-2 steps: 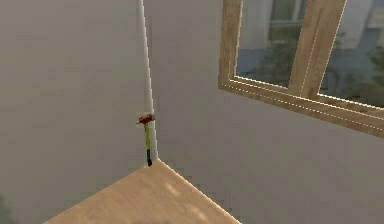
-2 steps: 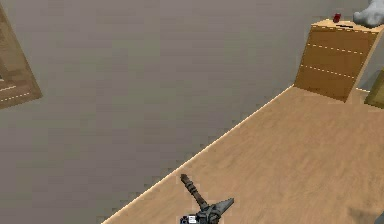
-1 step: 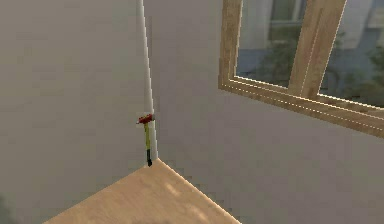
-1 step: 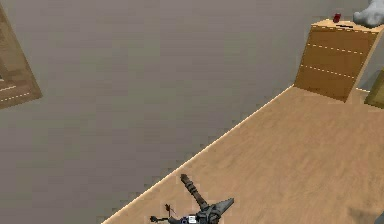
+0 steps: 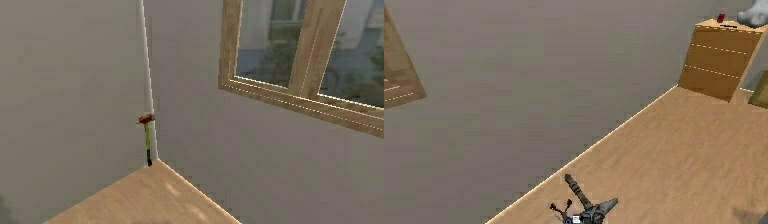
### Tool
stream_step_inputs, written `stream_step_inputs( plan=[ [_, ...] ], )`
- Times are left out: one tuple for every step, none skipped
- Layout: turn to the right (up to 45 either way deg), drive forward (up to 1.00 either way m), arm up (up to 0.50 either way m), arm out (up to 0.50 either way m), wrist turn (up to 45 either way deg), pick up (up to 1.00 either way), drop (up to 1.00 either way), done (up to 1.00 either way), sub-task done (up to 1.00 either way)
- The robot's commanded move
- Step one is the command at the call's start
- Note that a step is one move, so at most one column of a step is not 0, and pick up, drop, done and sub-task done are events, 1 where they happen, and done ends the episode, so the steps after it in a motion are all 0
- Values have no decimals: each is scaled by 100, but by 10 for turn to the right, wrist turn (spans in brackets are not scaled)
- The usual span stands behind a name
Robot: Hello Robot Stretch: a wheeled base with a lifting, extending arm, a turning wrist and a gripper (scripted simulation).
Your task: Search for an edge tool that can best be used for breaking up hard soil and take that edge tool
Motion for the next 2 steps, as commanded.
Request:
stream_step_inputs(
  plan=[
    [0,0,-30,0,0,0,0,0,0],
    [0,0,0,0,0,100,0,0,0]
  ],
)
